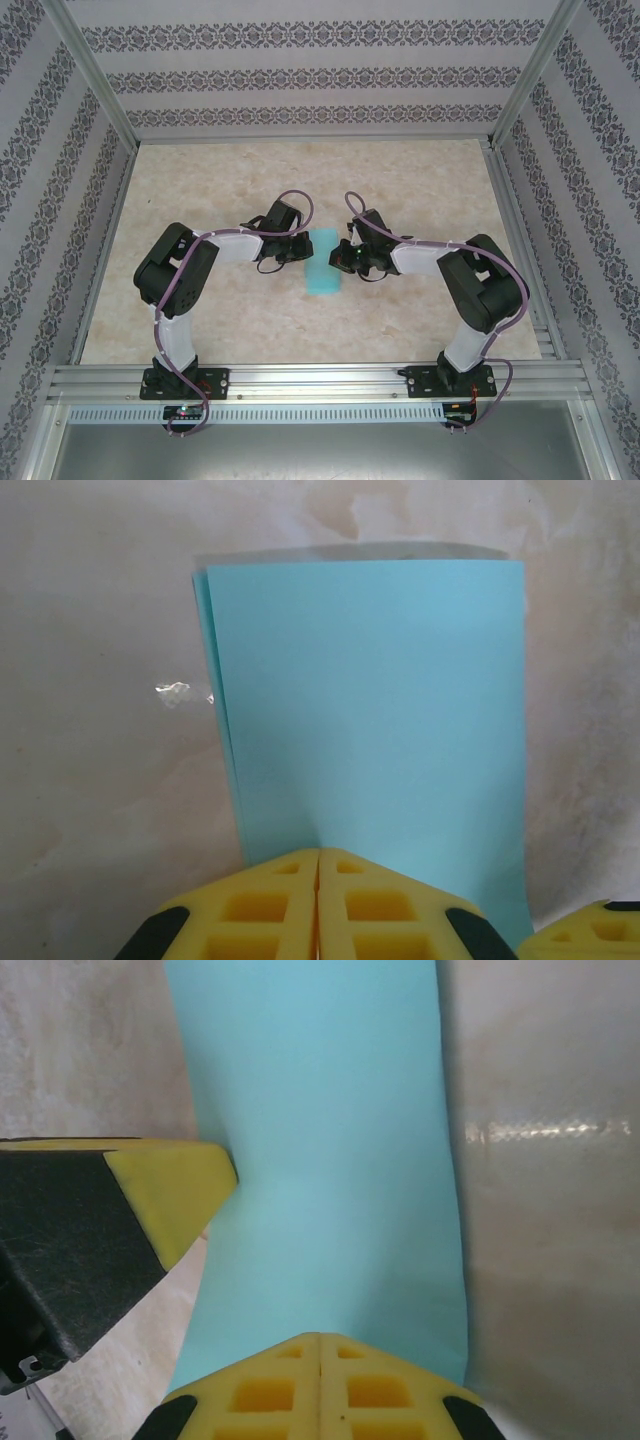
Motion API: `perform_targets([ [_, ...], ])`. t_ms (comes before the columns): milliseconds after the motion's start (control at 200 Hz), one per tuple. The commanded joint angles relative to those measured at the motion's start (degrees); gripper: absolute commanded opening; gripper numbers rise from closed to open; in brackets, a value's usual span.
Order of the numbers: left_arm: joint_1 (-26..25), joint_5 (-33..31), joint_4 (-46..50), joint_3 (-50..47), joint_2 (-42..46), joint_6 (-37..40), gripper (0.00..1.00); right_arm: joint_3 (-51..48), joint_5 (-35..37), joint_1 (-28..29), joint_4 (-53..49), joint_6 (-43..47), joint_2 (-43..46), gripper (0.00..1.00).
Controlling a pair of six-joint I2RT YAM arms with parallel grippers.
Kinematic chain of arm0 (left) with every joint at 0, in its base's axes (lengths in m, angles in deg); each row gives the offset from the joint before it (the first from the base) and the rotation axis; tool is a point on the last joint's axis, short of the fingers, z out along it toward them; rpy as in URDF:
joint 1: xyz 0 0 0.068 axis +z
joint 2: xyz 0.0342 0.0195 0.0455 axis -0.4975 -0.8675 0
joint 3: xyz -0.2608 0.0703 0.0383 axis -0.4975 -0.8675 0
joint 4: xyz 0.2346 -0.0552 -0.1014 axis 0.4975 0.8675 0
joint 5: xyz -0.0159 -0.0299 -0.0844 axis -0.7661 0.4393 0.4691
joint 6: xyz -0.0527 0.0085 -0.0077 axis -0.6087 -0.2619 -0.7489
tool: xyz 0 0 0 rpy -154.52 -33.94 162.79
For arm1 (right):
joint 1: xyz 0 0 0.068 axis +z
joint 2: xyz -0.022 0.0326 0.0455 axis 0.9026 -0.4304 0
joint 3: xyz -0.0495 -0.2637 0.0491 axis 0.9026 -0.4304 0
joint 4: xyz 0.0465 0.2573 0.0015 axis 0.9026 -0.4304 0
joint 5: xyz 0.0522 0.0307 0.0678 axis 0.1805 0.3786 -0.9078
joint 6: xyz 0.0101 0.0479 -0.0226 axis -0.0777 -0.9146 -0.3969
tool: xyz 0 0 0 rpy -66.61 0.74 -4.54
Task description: Fold a paper plane with a square sheet of paper (pick it up from the middle)
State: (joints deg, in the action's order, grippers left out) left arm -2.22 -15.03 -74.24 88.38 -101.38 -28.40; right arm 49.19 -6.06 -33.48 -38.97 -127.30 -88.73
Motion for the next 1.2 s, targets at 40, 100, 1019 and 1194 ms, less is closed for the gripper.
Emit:
perform_targets([
  [40, -0.91, -6.63, 12.55, -4.62, -5.9, 0.35, 0.09, 0.97, -1.17, 0.5, -2.69, 2.16, -1.27, 0.02],
  [100, -0.95, -6.68, 12.57, -4.66, -5.87, 0.33, 0.09, 0.64, -1.09, 0.44, -3.06, 2.49, -1.18, 0.02],
  [1019, -0.99, -7.62, 12.31, -4.68, -6.57, -0.72, 0.09, -7.01, -3.35, 1.62, -6.97, 5.92, 1.21, 0.02],
  [1194, -1.21, -7.74, 12.15, -4.41, -6.75, -0.83, 0.09, -11.0, -3.12, 3.15, -7.99, 5.7, 3.72, 0.03],
])
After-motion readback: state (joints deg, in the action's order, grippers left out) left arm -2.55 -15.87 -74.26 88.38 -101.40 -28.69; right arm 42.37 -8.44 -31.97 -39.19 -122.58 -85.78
